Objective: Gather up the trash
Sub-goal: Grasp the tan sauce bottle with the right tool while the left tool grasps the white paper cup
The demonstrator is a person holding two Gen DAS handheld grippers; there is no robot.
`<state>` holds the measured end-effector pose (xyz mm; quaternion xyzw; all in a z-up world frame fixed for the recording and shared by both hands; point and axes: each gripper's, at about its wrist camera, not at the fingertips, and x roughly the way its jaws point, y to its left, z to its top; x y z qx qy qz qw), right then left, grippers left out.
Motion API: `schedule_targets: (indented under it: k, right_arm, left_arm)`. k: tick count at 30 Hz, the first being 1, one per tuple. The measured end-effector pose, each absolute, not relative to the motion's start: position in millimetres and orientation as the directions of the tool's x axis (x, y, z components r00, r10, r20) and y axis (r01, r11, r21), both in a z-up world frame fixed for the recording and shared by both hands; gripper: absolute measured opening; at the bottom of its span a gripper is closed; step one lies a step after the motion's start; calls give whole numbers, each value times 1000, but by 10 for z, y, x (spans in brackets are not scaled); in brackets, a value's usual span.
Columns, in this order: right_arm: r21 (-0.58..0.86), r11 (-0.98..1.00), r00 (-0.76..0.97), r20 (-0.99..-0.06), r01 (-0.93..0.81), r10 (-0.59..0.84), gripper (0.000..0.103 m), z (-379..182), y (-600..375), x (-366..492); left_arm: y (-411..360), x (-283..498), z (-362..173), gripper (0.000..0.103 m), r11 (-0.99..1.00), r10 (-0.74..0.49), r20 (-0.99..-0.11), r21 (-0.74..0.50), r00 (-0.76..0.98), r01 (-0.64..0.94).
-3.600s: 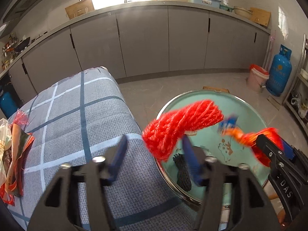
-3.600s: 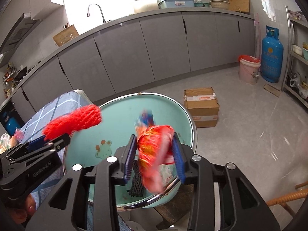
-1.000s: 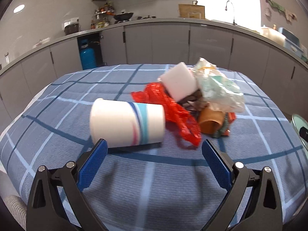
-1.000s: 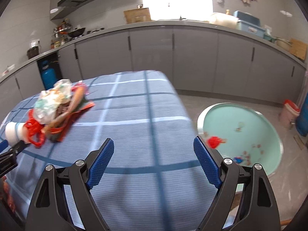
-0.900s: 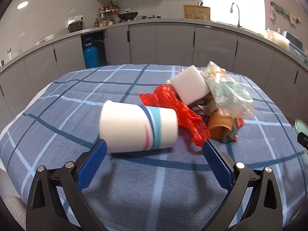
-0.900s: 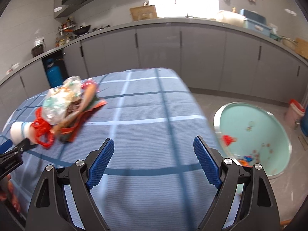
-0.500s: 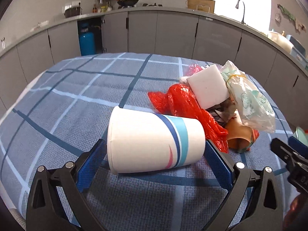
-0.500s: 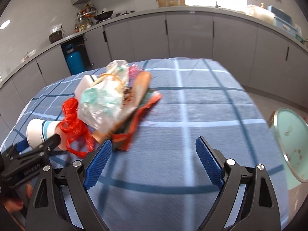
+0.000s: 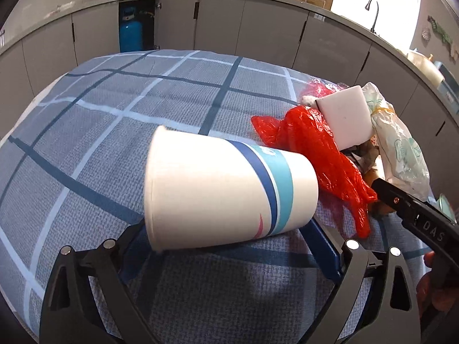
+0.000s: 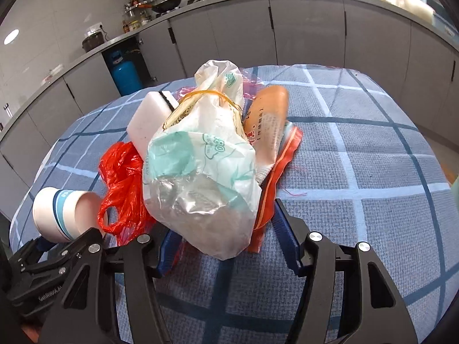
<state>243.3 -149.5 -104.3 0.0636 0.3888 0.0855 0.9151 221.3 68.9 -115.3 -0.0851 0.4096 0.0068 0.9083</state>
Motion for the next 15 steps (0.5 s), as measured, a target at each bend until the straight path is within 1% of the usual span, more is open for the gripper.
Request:
schedule_targets:
  k: [2, 4, 6, 9, 11, 12, 15]
  right_arm:
    - [190, 974, 690, -689, -123, 222, 50, -1021, -1518, 2397]
    - [185, 975, 691, -688, -125, 219, 47, -1017, -1536, 2355]
    - [199, 972, 689, -687, -128, 231, 44, -1022, -1583, 2313]
    - [211, 969, 690, -683, -126, 239, 38, -1014, -1634, 2281]
    - [224, 967, 689, -682, -123, 246, 30, -1017, -1688, 2257]
    - [231, 965, 688, -681, -122, 250, 29, -1018, -1713, 2254]
    - [250, 963, 694, -674, -105, 251, 25, -1014, -1831, 2202]
  left_arm:
    - [666, 2212, -1145, 91, 987, -56, -742, -142, 668, -75]
    - [611, 2195, -1131, 82, 990, -59, -735, -128, 675, -52]
    - [546, 2186, -1123, 82, 994, -52, -736, -101, 675, -34]
    - [503, 2192, -1123, 80, 996, -44, -740, -81, 672, -24]
    - [493, 2182, -1114, 77, 996, -54, -735, -84, 676, -11]
    - [491, 2185, -1110, 74, 996, -57, -733, -84, 678, -7]
    - [464, 2178, -1103, 74, 997, -58, -729, -73, 682, 7]
